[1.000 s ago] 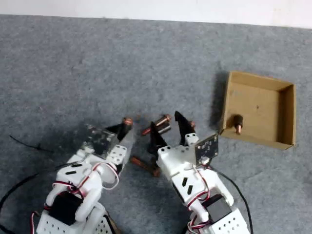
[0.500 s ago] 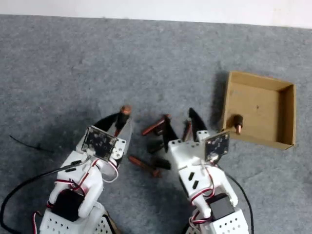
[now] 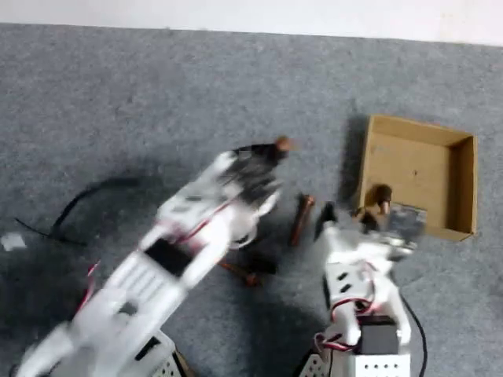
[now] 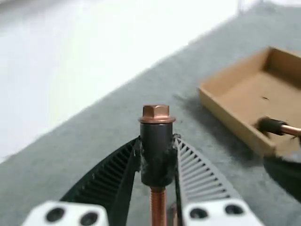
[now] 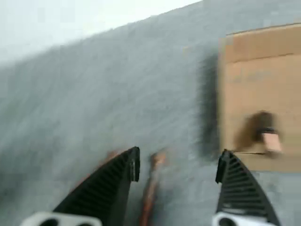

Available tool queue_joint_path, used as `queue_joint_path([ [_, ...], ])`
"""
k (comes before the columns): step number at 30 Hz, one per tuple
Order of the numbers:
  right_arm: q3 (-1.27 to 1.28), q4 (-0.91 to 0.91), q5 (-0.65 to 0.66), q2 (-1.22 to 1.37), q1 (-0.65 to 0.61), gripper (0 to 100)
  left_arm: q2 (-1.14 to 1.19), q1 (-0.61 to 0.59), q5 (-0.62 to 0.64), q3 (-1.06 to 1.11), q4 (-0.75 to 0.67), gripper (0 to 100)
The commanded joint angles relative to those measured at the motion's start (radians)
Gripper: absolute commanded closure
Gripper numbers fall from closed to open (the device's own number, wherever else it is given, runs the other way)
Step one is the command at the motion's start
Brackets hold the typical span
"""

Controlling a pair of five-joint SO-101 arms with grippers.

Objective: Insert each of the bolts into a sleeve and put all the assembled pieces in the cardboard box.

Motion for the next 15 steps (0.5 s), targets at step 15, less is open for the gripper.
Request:
queue_joint_path([
  [15, -0.062, -0.002, -0.279, -0.012, 0.650, 75.4, 1.307, 0.239, -0.006, -1.253, 0.104, 99],
])
